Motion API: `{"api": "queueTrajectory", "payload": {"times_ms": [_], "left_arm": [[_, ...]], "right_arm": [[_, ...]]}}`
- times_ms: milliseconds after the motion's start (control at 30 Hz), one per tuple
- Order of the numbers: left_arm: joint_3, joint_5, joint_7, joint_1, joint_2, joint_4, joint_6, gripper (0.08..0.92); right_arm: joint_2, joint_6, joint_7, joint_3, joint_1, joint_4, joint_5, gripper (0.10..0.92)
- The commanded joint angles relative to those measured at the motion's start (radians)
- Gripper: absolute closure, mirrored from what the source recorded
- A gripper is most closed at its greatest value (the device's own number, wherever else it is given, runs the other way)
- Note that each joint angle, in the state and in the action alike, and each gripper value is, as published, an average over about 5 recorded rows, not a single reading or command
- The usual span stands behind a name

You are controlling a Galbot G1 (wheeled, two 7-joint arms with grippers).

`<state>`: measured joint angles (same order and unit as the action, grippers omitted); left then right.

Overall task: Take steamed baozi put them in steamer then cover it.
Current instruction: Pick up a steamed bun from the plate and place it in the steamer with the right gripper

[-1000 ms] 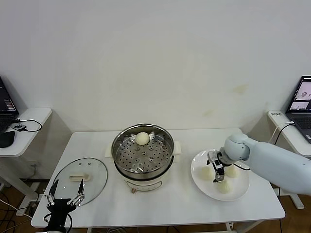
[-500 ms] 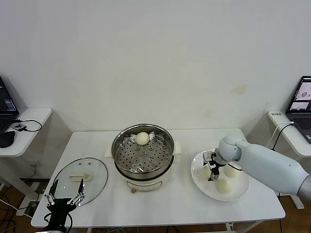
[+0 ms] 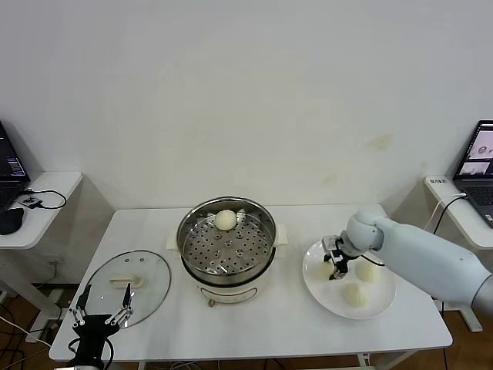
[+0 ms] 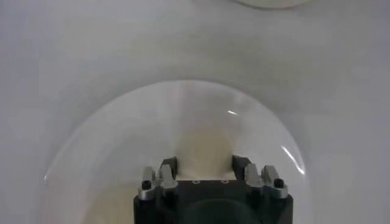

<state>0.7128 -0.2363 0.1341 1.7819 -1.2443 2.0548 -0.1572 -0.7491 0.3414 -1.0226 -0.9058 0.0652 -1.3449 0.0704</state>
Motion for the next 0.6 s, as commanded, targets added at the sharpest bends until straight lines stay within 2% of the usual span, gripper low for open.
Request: {"api": "queueTrajectory", "payload": {"times_ms": [33, 267, 433, 600], "left_arm": [[-0.001, 0.000, -0.001, -0.001, 0.002, 0.002, 0.001, 0.177], [-0.005, -0.002, -0.001, -0.009, 0.012, 0.004, 0.005, 0.177], [-0.004, -0.005, -0.002, -0.012, 0.020, 0.004, 0.006, 0.177], [0.000, -0.010, -0.001, -0.017, 0.025, 0.003, 0.006, 0.177]], "right_arm": [[0.029, 0.004, -0.016, -0.011, 0.139, -0.042, -0.059, 0.512], [-0.009, 0.021, -0.021, -0.112, 0.403, -0.060, -0.200, 0.503], [-0.109, 0.060, -0.007, -0.186, 0.581, -0.064, -0.313, 0.499], [-0.222, 0.126, 0.039, -0.230, 0.632, -0.077, -0.439, 0.499]]}}
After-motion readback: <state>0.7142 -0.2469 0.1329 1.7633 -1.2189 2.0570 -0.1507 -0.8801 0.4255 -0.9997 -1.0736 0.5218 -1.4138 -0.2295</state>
